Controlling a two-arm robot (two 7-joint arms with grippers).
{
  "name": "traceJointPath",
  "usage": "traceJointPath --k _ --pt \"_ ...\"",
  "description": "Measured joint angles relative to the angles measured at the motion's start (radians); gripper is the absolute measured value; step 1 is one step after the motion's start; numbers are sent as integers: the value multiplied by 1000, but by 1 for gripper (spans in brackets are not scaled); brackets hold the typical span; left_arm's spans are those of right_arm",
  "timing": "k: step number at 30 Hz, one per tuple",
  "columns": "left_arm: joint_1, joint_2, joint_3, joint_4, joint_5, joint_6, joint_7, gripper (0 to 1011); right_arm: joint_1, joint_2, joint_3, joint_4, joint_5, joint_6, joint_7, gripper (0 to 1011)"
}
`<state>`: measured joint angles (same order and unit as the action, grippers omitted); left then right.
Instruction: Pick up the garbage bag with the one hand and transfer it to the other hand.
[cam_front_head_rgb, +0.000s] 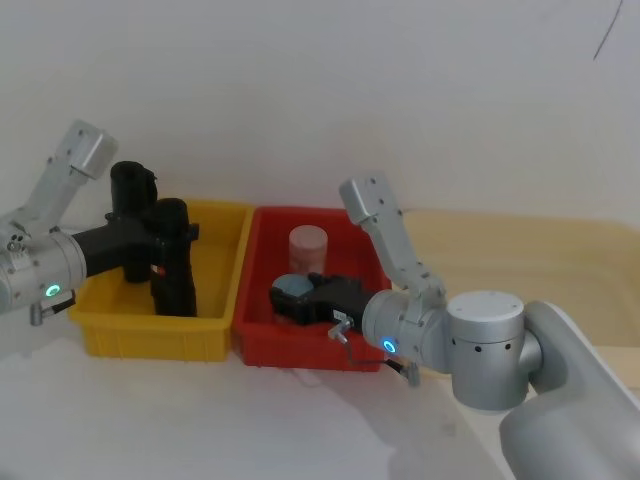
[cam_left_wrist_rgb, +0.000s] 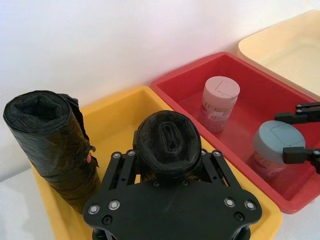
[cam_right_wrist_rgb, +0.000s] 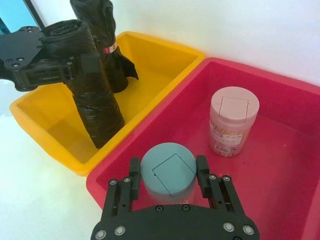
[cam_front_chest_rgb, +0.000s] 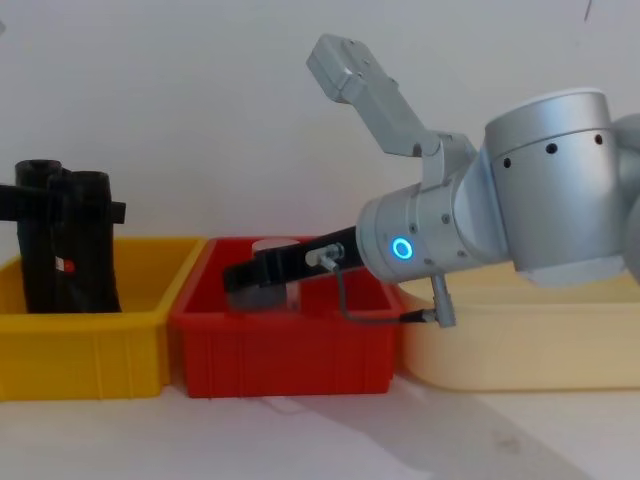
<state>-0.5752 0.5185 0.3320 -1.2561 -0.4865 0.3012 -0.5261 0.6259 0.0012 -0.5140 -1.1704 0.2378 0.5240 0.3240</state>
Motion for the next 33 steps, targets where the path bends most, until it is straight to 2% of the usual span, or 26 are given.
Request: traceJointPath --k 18,27,33 --pt "0 0 0 0 0 0 0 371 0 0 0 0 0 0 0 658" --pt "0 1 0 -3 0 1 1 359 0 0 1 0 1 0 0 658" --pt "0 14 1 -40 2 17 12 359 0 3 10 -14 13 -4 9 658"
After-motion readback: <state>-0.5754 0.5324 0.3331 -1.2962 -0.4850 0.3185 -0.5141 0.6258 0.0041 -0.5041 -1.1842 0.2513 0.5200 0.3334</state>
